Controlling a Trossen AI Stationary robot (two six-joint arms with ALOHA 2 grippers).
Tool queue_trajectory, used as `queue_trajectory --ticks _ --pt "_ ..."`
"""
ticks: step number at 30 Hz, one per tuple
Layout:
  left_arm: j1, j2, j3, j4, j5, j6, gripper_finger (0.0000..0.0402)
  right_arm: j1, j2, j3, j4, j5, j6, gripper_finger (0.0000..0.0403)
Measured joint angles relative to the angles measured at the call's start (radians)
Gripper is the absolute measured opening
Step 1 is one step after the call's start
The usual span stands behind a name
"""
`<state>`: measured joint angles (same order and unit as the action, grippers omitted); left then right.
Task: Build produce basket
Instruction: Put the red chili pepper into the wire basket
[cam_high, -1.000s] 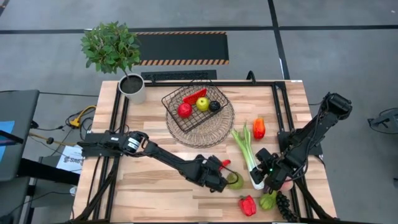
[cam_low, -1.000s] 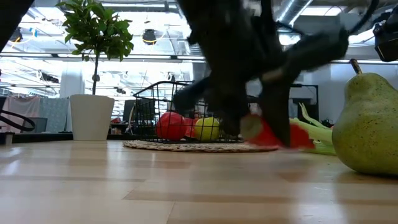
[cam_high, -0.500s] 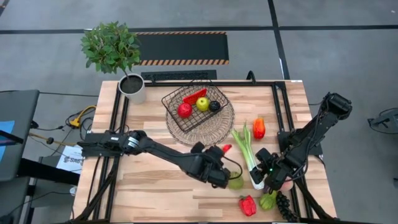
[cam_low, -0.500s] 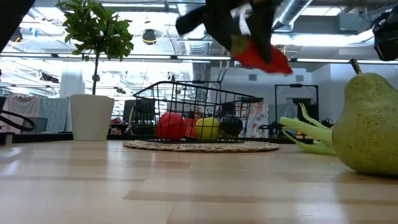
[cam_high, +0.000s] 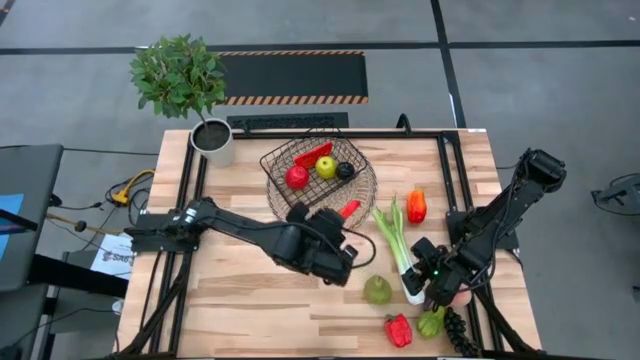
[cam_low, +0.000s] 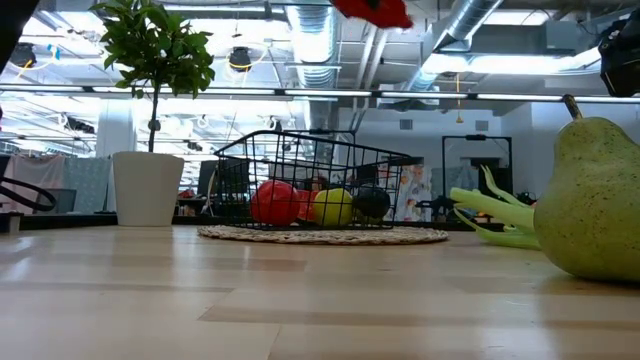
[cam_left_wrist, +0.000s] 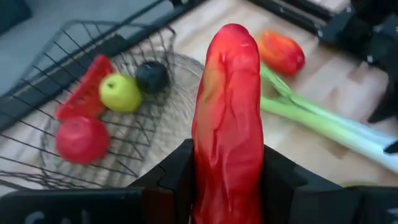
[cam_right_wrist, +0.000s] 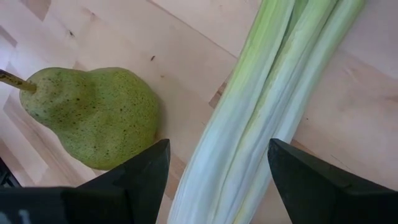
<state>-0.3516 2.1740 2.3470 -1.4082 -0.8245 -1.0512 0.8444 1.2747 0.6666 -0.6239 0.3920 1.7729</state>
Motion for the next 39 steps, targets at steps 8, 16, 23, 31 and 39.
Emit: queue_trajectory --ticks 8,16,23,31,39 --pt "0.071 -0.104 0.000 -0.090 -0.002 0.124 0.0114 0.000 0.000 0.000 -0.004 0.000 -0.004 0.0291" --pt "0.185 -0.198 0.000 -0.165 0.009 0.251 0.0114 0.000 0.000 0.000 -0.008 0.000 -0.004 0.0291" --pt "0.314 -0.249 0.000 -0.164 0.146 0.392 0.0114 0.000 0.000 0.000 -0.008 0.001 -0.003 0.0291" --pt "0.430 -0.259 -0.001 -0.163 0.242 0.573 0.0114 -0.002 0.000 0.000 -0.011 0.003 0.003 0.0291" --pt "0.495 -0.260 -0.073 -0.141 0.271 0.655 0.0115 -0.003 0.002 0.000 -0.011 0.034 0.034 0.0291"
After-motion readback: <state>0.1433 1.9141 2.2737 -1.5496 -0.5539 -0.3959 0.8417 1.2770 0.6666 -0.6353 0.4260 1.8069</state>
